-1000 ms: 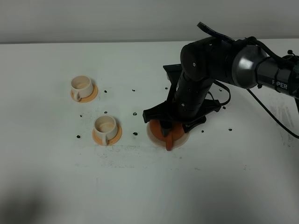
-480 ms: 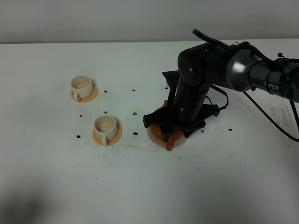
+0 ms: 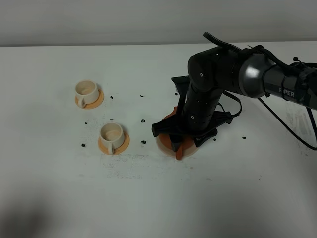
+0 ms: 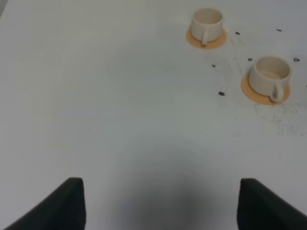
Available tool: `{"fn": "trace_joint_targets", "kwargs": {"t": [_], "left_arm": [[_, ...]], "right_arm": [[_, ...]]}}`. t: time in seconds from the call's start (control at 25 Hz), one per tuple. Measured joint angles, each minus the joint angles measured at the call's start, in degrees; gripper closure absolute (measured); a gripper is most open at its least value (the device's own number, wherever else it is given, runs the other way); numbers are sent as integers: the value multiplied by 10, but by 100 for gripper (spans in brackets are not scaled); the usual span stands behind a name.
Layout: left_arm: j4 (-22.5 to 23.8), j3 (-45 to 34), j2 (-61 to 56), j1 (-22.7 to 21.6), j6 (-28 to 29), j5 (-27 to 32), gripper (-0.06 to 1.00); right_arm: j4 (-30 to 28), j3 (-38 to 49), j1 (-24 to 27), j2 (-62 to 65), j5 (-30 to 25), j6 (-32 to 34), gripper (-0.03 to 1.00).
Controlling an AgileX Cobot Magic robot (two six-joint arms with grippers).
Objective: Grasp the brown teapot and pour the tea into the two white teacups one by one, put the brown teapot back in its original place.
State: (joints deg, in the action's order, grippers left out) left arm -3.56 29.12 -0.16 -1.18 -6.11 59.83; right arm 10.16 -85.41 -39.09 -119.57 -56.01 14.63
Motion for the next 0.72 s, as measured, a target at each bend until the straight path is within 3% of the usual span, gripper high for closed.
{"fn": "trace_joint_targets", "kwargs": {"t": [0.2,0.44,0.72], "left_arm": [[0,0,0,0,0,0,28],[0,0,0,0,0,0,28],[0,0,0,0,0,0,28]], "right_arm": [[11,0,-1,-11,-3,-23,58],[18,0,-3,-17,-1,-77,84],[17,0,-3,-17,-1,-111,85]]}}
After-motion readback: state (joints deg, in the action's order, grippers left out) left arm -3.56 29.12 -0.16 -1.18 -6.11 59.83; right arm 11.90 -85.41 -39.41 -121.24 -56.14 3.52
